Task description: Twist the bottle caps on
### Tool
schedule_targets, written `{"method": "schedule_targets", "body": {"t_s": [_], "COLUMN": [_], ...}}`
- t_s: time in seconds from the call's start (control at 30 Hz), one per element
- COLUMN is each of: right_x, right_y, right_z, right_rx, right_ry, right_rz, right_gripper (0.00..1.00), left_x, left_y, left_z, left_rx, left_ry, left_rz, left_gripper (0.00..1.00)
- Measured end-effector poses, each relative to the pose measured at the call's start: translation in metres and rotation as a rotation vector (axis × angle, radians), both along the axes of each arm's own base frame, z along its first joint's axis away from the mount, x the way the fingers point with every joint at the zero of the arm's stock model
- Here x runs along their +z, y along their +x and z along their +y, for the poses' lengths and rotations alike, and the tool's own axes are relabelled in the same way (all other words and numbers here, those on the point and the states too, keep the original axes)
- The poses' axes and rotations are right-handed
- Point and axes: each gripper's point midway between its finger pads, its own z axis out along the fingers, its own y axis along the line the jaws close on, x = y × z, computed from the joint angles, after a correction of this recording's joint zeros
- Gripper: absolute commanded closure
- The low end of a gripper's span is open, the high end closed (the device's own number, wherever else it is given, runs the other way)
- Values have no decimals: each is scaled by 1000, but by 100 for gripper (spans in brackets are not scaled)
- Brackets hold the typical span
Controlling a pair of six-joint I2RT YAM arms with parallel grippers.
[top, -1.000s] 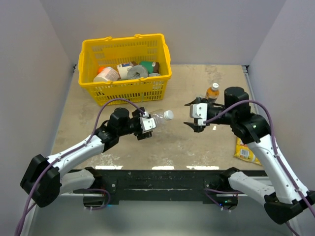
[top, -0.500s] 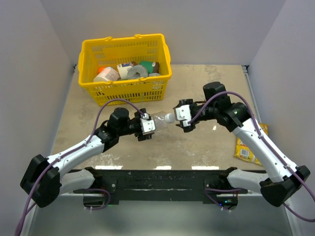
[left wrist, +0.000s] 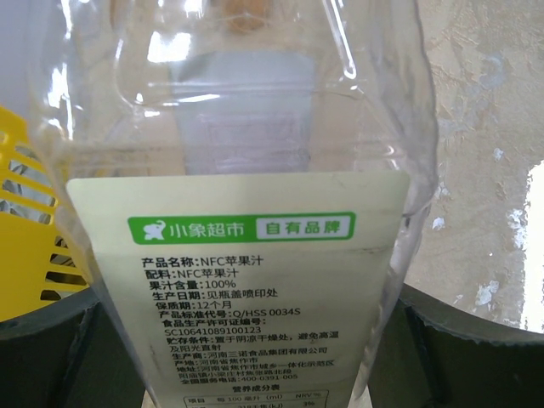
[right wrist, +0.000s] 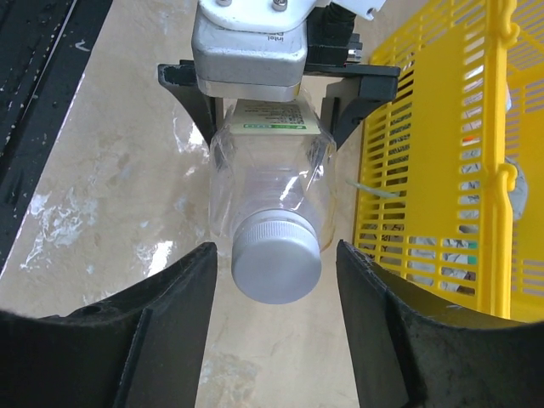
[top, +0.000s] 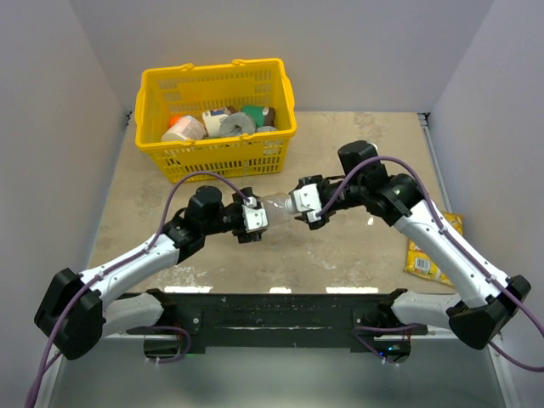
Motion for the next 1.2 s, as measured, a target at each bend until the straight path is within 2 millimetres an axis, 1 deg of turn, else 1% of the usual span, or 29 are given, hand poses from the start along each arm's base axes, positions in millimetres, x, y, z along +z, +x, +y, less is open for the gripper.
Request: {"method": "schedule_targets", "body": {"t_s": [0.23, 0.3, 0.37, 0.4, 0.5, 0.6, 0.67, 0.73, 0.8, 0.87, 0.93, 1.0, 1.07, 1.2], "right_x": [-7, -9, -9, -10, -9, -10, -11, -17, -28, -44, -60, -69, -74, -72], "right_y": [3, 3, 3, 3, 5, 14, 23, 33, 40, 46, 50, 52, 53, 55], "right_z": [3, 3, 3, 2, 3, 9, 18, 28, 33, 34, 32, 32, 33, 35], "right_rx": [7, 8, 9, 9, -4, -58, -103, -158, -214, -288, -363, -419, -470, -542], "right_ry": [-27, -34, -38, -41, -44, -46, -47, -51, -63, -80, -92, -86, -64, 6], "right_rz": [19, 23, 25, 28, 43, 113, 198, 303, 402, 521, 664, 794, 926, 1157], "right_gripper": [53, 60, 70, 71, 76, 82, 84, 85, 85, 85, 85, 85, 86, 84], "left_x": [4, 4, 4, 4, 5, 6, 6, 4, 0, -3, -5, -4, 1, 15], "left_y": [0, 1, 1, 1, 5, 16, 26, 38, 47, 55, 61, 66, 70, 75], "left_z": [0, 1, 1, 1, 3, 9, 17, 30, 43, 54, 63, 69, 74, 82], "left_rx": [-6, -8, -8, -8, 10, 60, 122, 198, 260, 316, 357, 392, 426, 493], "left_ry": [1, 3, 5, 6, 10, 30, 57, 98, 148, 211, 275, 320, 351, 371], "left_rz": [-25, -33, -34, -38, -59, -108, -159, -213, -265, -325, -386, -436, -477, -551], "left_gripper": [100, 100, 100, 100, 100, 100, 100, 100, 100, 100, 100, 100, 100, 100]}}
